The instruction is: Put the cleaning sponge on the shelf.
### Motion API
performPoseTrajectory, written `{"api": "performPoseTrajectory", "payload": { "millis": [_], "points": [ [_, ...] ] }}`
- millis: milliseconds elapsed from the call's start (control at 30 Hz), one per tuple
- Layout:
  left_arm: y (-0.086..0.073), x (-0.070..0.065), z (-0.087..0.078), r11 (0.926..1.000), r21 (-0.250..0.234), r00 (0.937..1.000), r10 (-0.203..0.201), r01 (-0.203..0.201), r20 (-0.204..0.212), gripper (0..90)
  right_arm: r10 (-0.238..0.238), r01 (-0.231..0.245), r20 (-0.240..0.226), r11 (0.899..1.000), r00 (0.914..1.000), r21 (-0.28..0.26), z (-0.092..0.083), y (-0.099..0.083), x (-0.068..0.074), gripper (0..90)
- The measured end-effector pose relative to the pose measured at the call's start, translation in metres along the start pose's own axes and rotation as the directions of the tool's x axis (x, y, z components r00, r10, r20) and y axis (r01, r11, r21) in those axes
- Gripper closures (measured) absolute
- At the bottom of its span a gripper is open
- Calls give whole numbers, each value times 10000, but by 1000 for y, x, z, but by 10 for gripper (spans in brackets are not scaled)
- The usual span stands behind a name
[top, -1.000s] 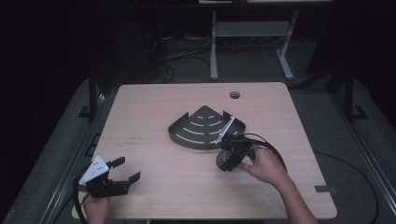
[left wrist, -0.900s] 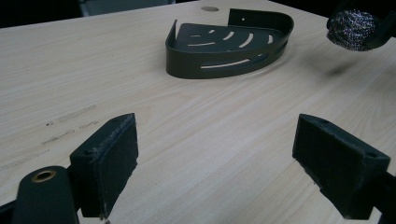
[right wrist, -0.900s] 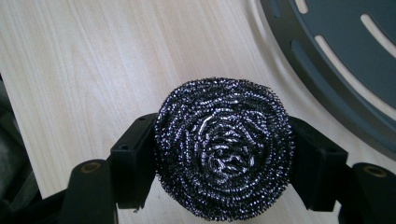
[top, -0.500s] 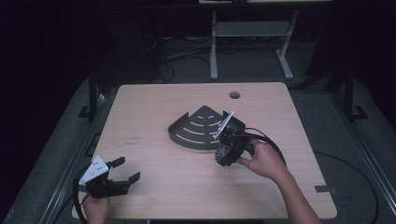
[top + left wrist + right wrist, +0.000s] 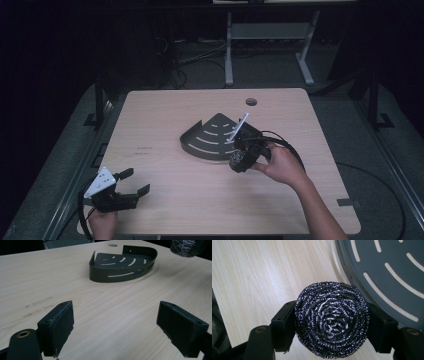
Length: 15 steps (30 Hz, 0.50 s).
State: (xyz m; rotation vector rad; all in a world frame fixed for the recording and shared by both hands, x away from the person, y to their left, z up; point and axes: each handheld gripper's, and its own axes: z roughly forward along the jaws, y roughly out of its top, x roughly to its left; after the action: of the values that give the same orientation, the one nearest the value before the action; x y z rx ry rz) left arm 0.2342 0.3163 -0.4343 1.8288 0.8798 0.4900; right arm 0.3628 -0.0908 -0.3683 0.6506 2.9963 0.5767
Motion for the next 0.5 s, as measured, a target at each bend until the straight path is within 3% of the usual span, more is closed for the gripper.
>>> {"api": "performPoseTrajectory", "payload": {
  "millis": [500],
  "points": [
    [0,1,-1,10000,5,10000,-38,38,-28,137,32,-33,43,10000,10000,54,-1,10,-9,315]
  ]
}}
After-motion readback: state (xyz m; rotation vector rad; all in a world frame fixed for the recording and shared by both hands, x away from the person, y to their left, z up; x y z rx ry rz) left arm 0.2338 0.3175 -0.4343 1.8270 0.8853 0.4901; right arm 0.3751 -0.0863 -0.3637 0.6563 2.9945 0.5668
